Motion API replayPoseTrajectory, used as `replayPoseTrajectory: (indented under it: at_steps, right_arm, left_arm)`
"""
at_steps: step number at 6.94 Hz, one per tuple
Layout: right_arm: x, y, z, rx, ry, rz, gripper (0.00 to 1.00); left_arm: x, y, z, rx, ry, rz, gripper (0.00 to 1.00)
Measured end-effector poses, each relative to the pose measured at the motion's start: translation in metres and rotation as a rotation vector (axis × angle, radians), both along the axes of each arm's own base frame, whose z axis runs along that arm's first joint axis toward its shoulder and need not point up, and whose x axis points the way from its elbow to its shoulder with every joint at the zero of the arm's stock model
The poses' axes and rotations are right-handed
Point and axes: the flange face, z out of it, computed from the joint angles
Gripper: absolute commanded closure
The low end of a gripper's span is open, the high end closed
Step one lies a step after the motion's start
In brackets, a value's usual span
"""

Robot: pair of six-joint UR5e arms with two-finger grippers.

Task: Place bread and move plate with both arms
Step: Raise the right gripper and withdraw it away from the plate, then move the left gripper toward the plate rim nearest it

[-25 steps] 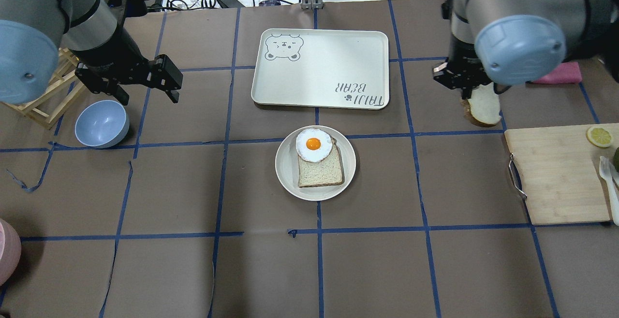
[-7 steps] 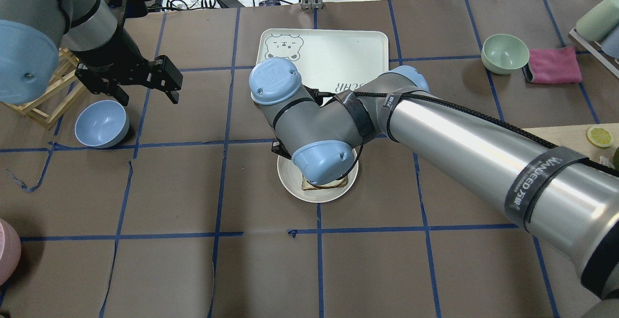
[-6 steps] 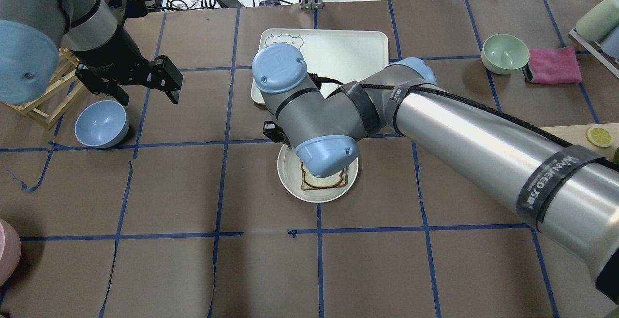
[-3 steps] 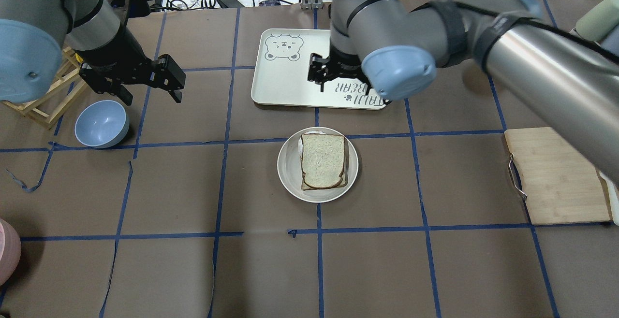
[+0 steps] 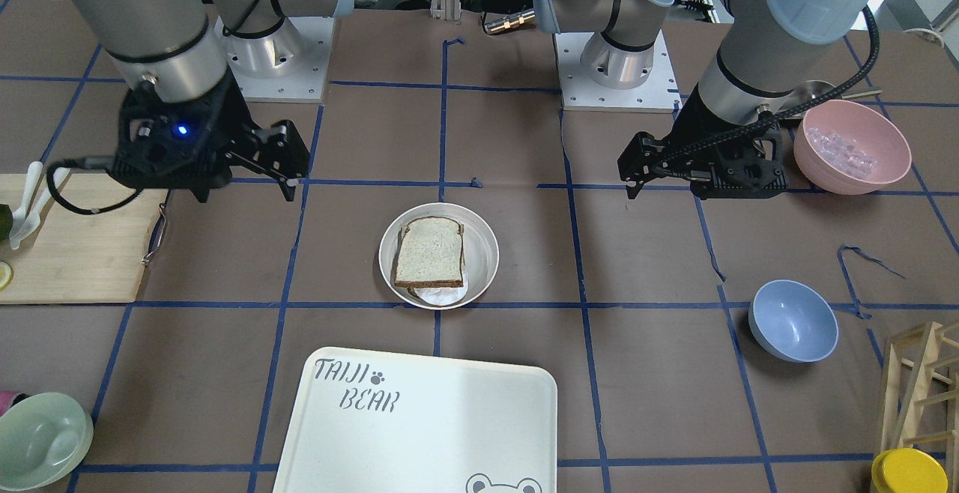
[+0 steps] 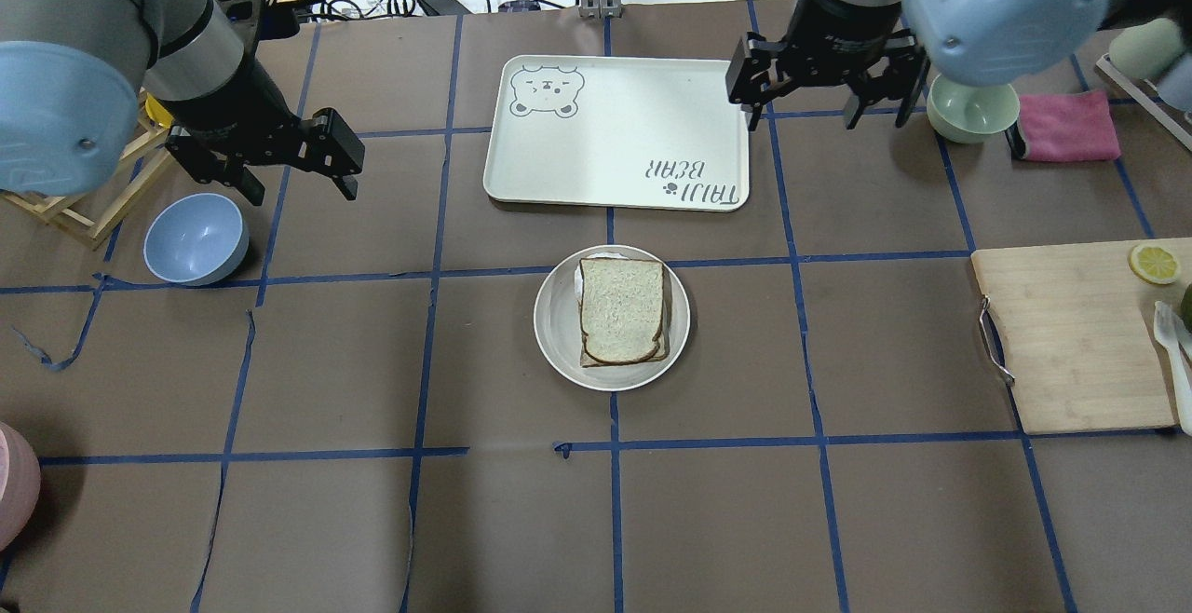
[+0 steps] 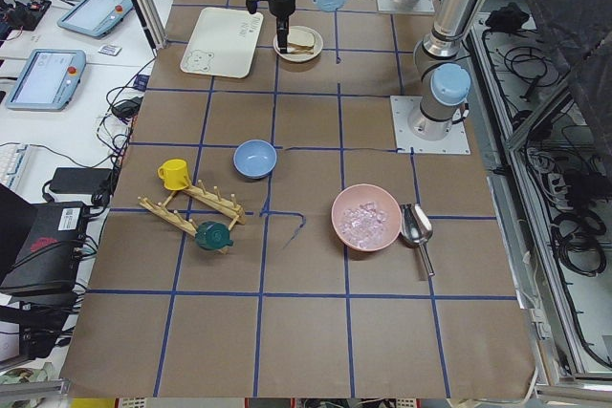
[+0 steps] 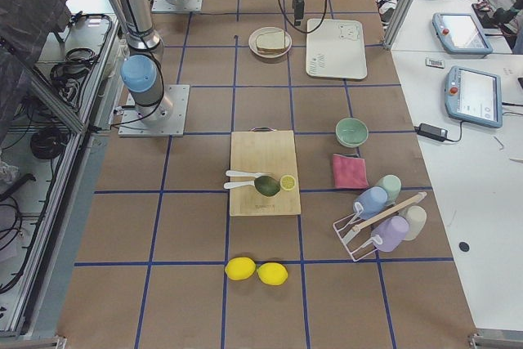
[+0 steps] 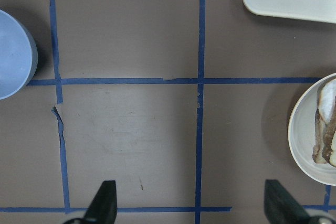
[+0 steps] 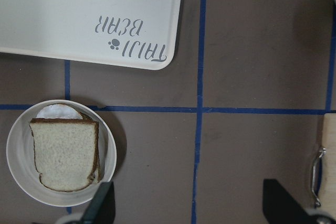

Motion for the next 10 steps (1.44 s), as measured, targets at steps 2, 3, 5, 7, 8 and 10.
replayPoseTrajectory:
  at_steps: [2,3,5,7,8,10]
  right_arm:
    - [-0.005,0.022,0.031,-0.045,0.006,0.034,0.00]
    - [-0.004,0.024,0.031,-0.042,-0.003,0.038,0.00]
    - [-0.004,0.027,0.027,-0.009,0.003,0.043,0.00]
    - [-0.010,0.027,0.021,0.018,0.010,0.040,0.00]
    - [-0.011,0.026,0.020,0.017,0.013,0.040,0.00]
    - [-0.012,0.026,0.020,0.016,0.014,0.041,0.00]
  left_arm:
    - [-0.001,-0.002,-0.028,0.001,-0.001,0.033,0.00]
    - [-0.005,-0.004,-0.044,-0.011,-0.001,0.054,0.00]
    - [-0.033,-0.006,-0.084,-0.014,0.021,0.068,0.00]
    - [-0.076,-0.011,-0.123,-0.037,0.102,0.062,0.00]
    - [-0.097,-0.012,-0.143,-0.030,0.118,0.039,0.20]
    - [-0.130,-0.012,-0.180,0.001,0.122,-0.011,0.21]
